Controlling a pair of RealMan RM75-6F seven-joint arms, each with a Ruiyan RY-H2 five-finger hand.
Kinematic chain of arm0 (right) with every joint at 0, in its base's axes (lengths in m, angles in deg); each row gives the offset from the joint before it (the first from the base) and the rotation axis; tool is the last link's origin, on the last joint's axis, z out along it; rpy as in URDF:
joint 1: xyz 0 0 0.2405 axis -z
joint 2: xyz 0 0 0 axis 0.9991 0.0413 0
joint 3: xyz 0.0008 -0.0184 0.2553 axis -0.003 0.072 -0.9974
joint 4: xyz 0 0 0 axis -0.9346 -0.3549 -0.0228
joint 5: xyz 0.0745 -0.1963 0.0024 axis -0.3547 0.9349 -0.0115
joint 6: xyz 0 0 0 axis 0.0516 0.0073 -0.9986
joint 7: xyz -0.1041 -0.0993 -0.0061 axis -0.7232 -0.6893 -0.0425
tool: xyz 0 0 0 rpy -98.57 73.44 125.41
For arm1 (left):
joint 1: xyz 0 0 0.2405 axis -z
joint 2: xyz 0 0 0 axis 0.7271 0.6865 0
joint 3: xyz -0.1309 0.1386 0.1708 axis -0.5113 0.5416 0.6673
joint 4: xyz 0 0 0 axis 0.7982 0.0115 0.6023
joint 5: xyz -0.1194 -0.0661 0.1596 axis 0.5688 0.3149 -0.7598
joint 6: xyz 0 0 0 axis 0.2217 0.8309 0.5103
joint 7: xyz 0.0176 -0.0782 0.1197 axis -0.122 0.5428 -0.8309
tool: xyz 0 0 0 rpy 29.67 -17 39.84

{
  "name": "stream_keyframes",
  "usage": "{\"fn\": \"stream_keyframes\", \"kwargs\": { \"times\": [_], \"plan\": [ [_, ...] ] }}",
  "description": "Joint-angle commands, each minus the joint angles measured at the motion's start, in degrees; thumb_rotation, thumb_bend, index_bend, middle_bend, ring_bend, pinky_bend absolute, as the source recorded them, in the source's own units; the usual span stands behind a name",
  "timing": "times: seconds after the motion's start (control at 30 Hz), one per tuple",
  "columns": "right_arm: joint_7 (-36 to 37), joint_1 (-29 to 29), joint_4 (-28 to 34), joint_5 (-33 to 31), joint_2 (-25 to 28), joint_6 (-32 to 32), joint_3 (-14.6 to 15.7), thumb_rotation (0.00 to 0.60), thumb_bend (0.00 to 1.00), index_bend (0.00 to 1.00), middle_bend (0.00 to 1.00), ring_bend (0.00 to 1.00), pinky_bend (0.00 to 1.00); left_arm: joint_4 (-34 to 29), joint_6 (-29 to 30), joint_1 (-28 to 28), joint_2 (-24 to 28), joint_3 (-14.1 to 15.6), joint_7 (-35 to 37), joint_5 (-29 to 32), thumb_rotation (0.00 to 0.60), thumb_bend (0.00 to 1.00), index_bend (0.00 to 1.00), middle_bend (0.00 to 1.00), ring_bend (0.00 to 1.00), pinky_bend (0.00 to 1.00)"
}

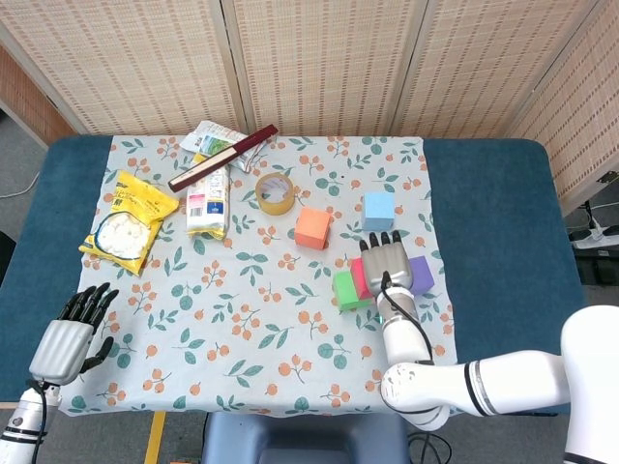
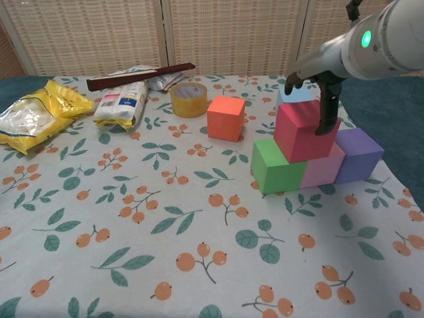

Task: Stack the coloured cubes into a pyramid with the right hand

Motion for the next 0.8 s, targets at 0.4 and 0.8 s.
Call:
{"fn": "stream_keyframes", "kwargs": {
  "times": [0.4, 0.8],
  "plan": [
    [10.08, 5.8, 2.49, 4.14, 9.48, -8.21, -3.84, 0.6, 0.19, 0.0, 0.0, 0.0, 0.0, -0.02, 0.22, -0.2, 0.09, -0.14, -0.14, 0.33, 0.6, 0.44, 0.0, 0.0, 0.0, 0.14],
    [17.85, 7.72, -15.33, 6.24, 9.12, -19.75, -2.78, 0.6, 0.19, 0.0, 0.0, 0.0, 0.0, 1.06, -2.0, 0.55, -1.95, -0.48, -3.73, 1.76, 0.6, 0.44, 0.0, 0.0, 0.0, 0.14]
  ]
}}
